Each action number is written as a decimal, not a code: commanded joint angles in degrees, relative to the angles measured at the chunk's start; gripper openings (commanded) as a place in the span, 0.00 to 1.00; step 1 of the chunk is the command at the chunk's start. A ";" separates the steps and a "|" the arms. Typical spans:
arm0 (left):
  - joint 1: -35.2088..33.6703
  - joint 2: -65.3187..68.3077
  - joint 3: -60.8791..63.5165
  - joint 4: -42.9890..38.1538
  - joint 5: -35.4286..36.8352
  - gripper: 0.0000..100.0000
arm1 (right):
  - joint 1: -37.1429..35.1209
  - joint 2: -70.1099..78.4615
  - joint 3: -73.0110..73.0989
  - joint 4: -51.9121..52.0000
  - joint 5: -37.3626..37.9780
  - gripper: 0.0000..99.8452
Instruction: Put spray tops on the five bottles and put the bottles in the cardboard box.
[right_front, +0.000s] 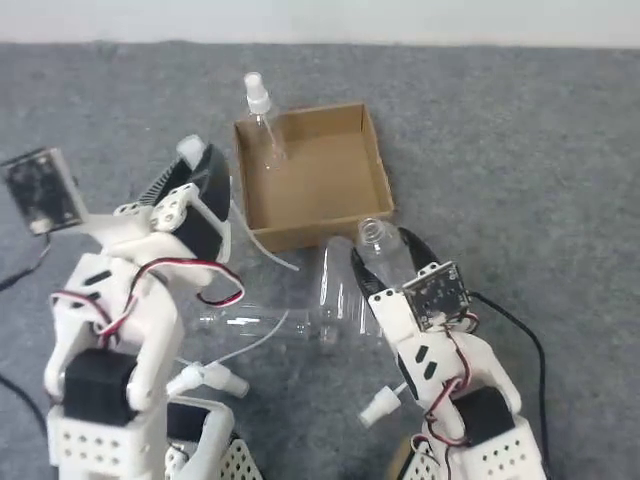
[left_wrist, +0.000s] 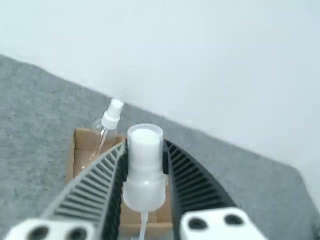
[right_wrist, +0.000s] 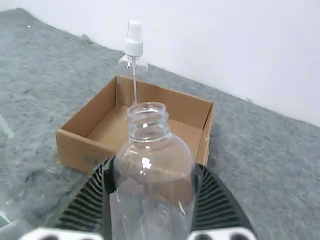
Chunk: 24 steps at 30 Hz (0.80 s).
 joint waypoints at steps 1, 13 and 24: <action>-0.70 -2.55 -0.75 -2.37 3.69 0.01 | -0.57 -1.27 1.93 -7.16 -0.09 0.01; -0.88 -4.57 -0.48 -3.34 4.75 0.01 | -7.52 -1.27 5.54 -9.19 6.15 0.01; -0.44 -4.57 -0.48 -3.16 4.75 0.01 | -11.38 -1.27 6.95 -9.19 9.93 0.01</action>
